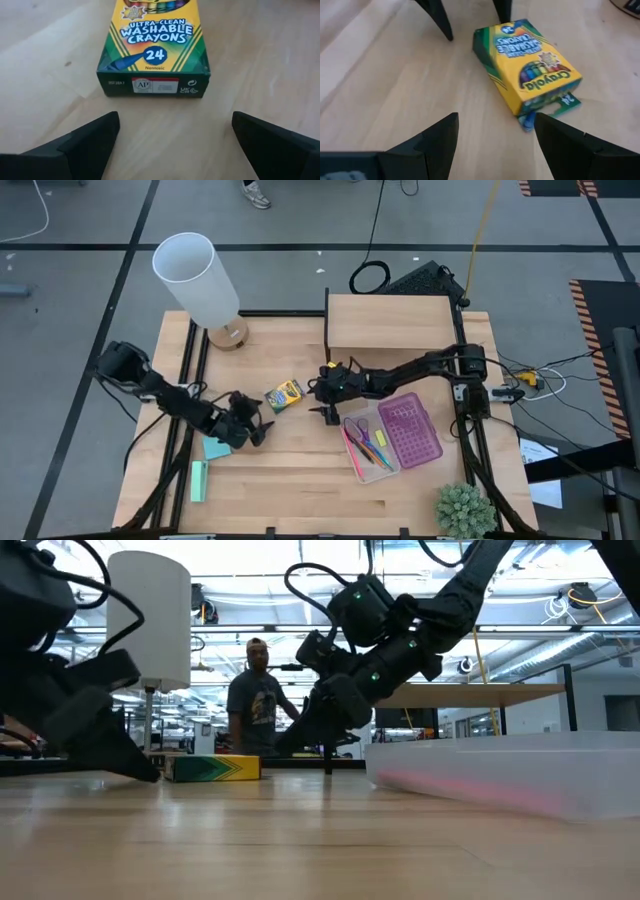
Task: Pack school essentials
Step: Put the yellow crayon box into the purple supply box
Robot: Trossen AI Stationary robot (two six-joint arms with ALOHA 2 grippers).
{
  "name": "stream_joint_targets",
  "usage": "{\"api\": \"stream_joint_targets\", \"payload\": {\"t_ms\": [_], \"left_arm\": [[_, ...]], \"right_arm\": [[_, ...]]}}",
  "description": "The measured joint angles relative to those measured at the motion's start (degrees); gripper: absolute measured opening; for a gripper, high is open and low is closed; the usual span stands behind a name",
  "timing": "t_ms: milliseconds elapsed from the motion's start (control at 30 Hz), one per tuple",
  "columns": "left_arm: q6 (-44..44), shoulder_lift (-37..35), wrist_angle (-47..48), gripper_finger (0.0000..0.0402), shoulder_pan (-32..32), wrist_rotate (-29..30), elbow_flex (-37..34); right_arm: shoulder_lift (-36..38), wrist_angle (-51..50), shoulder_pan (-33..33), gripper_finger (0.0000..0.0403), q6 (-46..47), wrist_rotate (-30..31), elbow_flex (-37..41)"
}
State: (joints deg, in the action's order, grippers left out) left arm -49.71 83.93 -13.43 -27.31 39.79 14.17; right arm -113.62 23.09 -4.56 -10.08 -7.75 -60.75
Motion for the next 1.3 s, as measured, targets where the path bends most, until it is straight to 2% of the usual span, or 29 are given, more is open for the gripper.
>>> {"api": "stream_joint_targets", "payload": {"t_ms": [167, 333, 667, 1300], "left_arm": [[1.7, 4.1, -3.8, 0.0398, -0.9, 3.1, 0.0], [2.2, 5.2, -4.4, 0.0400, 0.1, 3.3, 0.0], [1.8, 5.3, -3.5, 0.0400, 1.8, 2.2, 0.0], [5.5, 5.2, -1.4, 0.0400, 2.9, 2.7, 1.7]], "right_arm": [[0.0, 0.1, 0.3, 0.0254, -0.2, 0.0, 0.0], [0.0, 0.2, 0.3, 0.0254, -0.2, 0.0, 0.0], [0.0, 0.4, 0.3, 0.0254, -0.2, -3.0, 0.0], [0.1, 3.0, 0.3, 0.0254, 1.1, -3.0, 0.0]]}}
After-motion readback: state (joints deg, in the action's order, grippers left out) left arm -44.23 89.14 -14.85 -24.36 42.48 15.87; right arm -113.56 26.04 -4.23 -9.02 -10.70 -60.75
